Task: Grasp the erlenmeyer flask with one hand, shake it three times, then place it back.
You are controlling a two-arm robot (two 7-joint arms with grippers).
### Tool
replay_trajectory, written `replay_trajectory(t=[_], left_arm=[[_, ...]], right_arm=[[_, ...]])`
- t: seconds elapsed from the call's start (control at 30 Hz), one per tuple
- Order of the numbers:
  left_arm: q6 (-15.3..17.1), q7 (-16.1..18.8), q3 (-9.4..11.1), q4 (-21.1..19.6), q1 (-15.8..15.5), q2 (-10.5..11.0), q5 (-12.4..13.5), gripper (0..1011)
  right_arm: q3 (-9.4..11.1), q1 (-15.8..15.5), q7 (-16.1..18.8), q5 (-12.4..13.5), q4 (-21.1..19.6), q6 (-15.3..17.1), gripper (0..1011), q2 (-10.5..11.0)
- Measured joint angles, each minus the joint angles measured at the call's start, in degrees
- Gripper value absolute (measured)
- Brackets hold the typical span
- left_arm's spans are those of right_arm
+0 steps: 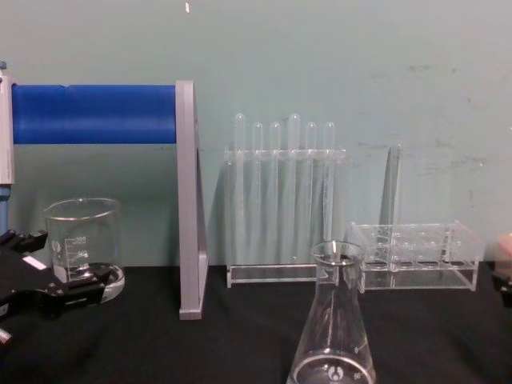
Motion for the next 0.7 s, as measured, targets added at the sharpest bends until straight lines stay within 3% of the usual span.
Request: replay_trajectory(t=[0.7], left_arm=[[0.0, 0.0, 0.0, 0.0, 0.0, 0.0, 0.0, 1001]], right_arm=[[0.0, 0.0, 0.0, 0.0, 0.0, 0.0, 1000, 0.0]])
